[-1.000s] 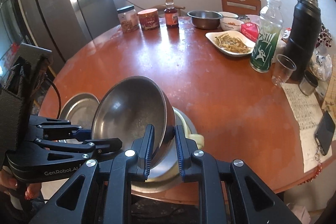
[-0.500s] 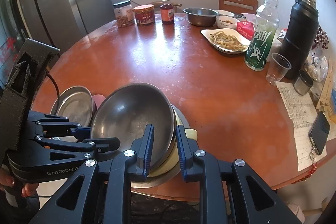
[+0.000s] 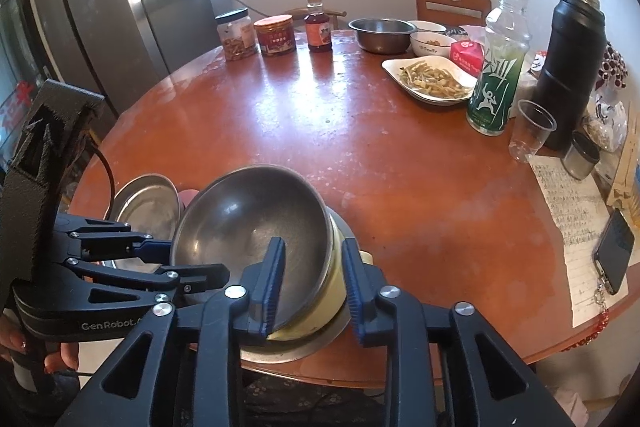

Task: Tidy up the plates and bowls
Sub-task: 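Lower the medium steel bowl into the cream bowl and open both grippers, then move both grippers to the rim of the large steel bowl stack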

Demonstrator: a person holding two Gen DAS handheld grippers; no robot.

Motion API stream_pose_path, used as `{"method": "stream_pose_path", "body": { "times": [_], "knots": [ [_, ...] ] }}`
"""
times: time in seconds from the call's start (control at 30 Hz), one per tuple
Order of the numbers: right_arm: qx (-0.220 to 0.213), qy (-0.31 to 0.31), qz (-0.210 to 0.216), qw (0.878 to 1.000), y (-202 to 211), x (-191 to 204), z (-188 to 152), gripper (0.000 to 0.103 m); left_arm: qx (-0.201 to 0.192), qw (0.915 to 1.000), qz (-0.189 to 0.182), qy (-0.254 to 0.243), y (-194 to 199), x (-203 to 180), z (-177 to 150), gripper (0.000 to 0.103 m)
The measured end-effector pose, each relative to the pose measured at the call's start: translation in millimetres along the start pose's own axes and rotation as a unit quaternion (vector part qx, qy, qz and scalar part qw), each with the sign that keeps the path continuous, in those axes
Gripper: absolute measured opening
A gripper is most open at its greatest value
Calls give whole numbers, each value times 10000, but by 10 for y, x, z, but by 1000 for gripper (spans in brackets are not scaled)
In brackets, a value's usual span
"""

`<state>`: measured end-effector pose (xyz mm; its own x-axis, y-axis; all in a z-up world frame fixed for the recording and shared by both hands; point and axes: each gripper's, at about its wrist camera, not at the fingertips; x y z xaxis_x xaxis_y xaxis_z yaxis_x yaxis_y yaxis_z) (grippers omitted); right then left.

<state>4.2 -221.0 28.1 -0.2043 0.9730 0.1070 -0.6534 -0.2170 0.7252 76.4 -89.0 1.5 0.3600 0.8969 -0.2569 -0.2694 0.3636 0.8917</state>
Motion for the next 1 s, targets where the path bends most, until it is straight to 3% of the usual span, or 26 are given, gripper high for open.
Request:
{"method": "stream_pose_path", "body": {
  "times": [0.47, 0.6, 1.0],
  "knots": [
    [-124, -135, 1, 9998, 80, -67, 44, 36, -280, 9995, 55, 126, 182, 66, 33, 45],
    [-264, -177, 14, 9995, 164, -116, 56, 36, -443, 9988, 104, 159, 285, 83, 17, 51],
    [-370, -464, 107, 9982, 332, -346, -74, 38, -618, 9975, 160, 318, 445, 139, -152, 52]
  ]
}}
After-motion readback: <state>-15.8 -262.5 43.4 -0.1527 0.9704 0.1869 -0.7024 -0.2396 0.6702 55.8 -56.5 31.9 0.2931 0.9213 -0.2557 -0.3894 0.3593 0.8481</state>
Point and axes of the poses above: each gripper's, at about its wrist camera, not at the fingertips, and y roughly against the way its jaws point, x to its left, z to its top, and after that the axes turned 1 degree about -x, right-handed
